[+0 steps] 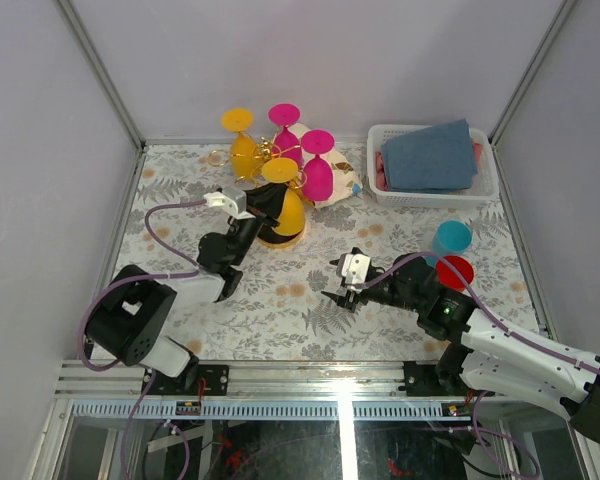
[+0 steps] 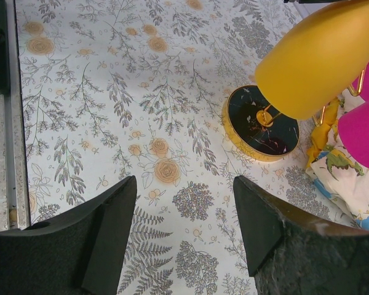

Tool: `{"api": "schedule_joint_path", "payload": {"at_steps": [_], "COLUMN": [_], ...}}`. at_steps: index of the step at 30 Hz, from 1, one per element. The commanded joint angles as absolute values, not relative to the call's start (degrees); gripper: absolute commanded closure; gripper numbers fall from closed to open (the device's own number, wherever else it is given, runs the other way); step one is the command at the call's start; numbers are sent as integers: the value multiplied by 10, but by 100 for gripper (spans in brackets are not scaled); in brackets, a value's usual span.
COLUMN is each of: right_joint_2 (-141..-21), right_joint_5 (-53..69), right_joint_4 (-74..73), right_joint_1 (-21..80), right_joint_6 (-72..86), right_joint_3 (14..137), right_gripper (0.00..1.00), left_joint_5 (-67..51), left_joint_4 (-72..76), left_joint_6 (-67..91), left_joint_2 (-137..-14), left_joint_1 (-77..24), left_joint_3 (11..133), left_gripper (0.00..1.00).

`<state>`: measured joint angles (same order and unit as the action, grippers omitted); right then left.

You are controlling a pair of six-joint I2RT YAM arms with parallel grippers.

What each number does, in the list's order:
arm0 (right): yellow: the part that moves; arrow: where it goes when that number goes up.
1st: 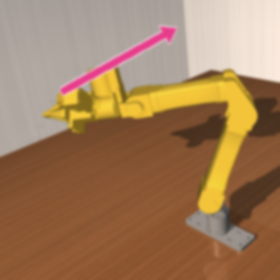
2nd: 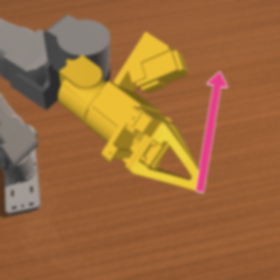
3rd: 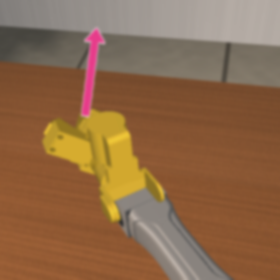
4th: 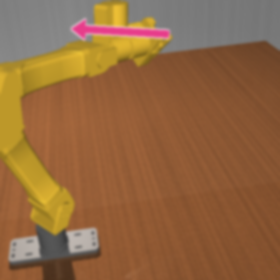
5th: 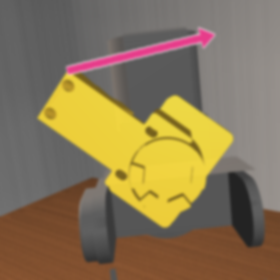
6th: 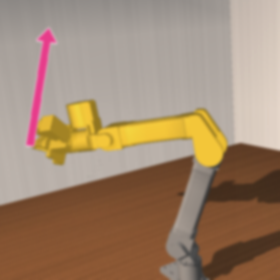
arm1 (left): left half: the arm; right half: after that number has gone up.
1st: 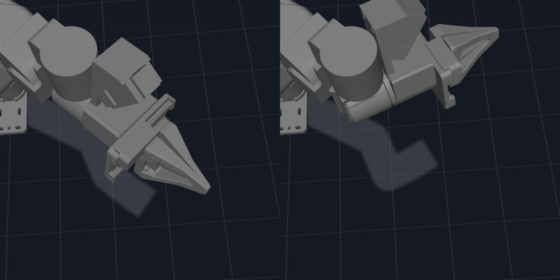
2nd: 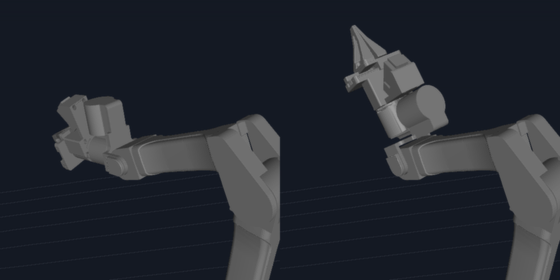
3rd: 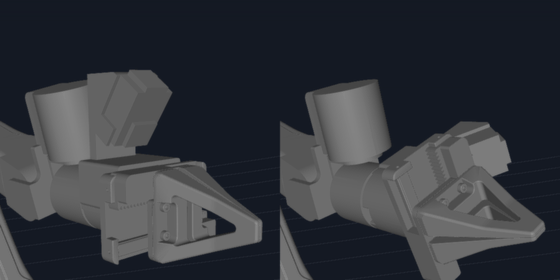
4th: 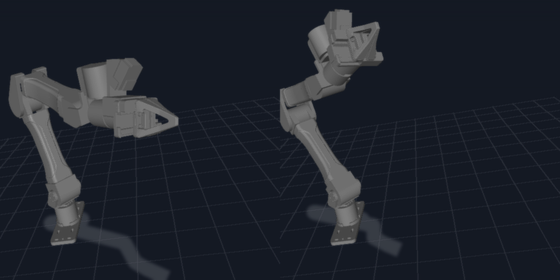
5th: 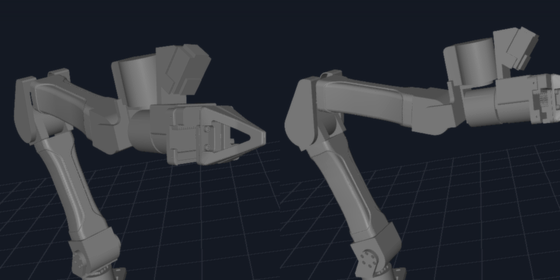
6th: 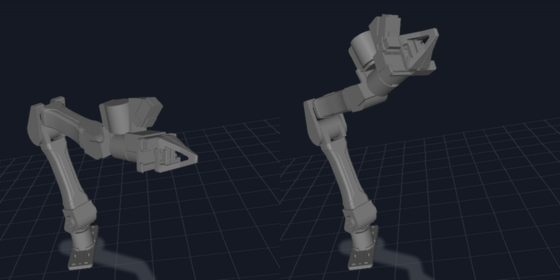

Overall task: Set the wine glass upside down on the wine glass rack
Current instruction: Turn the wine glass upside down at the wine rack.

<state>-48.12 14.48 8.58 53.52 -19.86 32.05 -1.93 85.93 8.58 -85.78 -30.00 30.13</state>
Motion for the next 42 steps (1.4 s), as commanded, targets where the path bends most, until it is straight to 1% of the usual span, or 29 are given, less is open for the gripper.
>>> {"api": "schedule_joint_path", "payload": {"at_steps": [1, 12, 20, 25, 30, 33, 38, 39, 42], "right_joint_2": [-482, -478, -477, -478, -480, -482, -487, -489, -494], "right_joint_5": [141, 139, 140, 140, 141, 139, 124, 120, 111], "right_joint_4": [114, 110, 108, 109, 113, 113, 111, 108, 99], "right_joint_1": [539, 538, 538, 538, 538, 538, 539, 539, 538], "right_joint_6": [-191, -192, -191, -189, -189, -190, -186, -184, -180], "right_joint_3": [339, 337, 337, 336, 335, 336, 339, 340, 345], "right_gripper": [29, 29, 29, 29, 28, 28, 28, 28, 28], "left_joint_5": [31, 70, 30, -18, -43, -45, -31, -29, -30], "left_joint_4": [882, 853, 845, 858, 865, 866, 866, 863, 852], "left_joint_6": [85, 42, 35, 27, 24, 24, 27, 27, 26], "left_joint_2": [-873, -894, -897, -892, -883, -875, -863, -861, -854], "left_joint_1": [-303, -329, -335, -335, -336, -336, -336, -336, -336], "left_joint_3": [327, 348, 353, 345, 328, 315, 299, 297, 297], "left_gripper": [100, 100, 100, 100, 99, 94, 77, 72, 63]}}
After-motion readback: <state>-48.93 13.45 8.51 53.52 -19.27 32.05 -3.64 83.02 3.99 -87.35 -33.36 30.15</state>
